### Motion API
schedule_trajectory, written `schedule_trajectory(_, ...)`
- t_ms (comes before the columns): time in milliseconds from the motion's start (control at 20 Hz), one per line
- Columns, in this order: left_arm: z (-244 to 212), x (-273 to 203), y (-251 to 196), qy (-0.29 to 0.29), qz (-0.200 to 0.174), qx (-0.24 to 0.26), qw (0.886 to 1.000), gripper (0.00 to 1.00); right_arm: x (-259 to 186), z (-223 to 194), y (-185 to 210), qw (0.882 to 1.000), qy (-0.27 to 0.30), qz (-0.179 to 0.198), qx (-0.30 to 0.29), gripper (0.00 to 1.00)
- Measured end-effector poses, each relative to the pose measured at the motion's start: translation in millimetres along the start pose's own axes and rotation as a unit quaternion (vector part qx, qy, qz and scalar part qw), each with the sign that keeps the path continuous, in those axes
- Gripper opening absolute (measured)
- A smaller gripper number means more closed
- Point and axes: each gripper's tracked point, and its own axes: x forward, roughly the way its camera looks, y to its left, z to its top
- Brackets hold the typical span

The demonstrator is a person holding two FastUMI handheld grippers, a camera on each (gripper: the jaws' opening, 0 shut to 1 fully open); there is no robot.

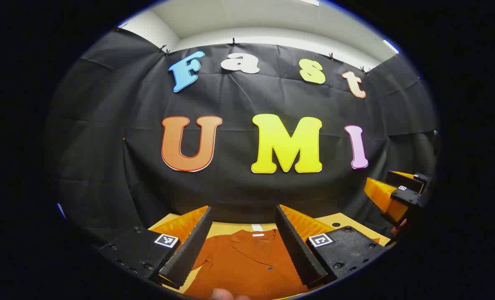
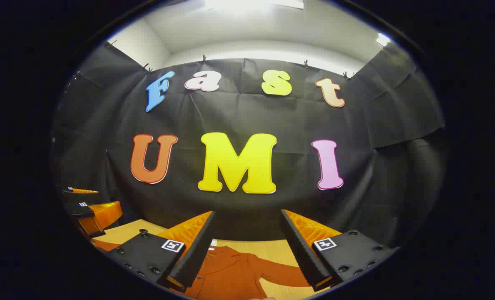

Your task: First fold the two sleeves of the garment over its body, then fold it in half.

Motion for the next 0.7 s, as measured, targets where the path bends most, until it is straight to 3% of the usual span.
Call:
schedule_trajectory(50,-0.1,0.6,-0.3,0.000,0.004,0.001,1.000,0.98,3.0,-0.4,-2.0,1.000,0.000,-0.001,0.001,0.94)
schedule_trajectory(700,1.2,11.3,-7.1,-0.007,-0.007,-0.009,1.000,0.97,4.3,-5.1,-11.1,1.000,0.005,0.007,-0.008,0.94)
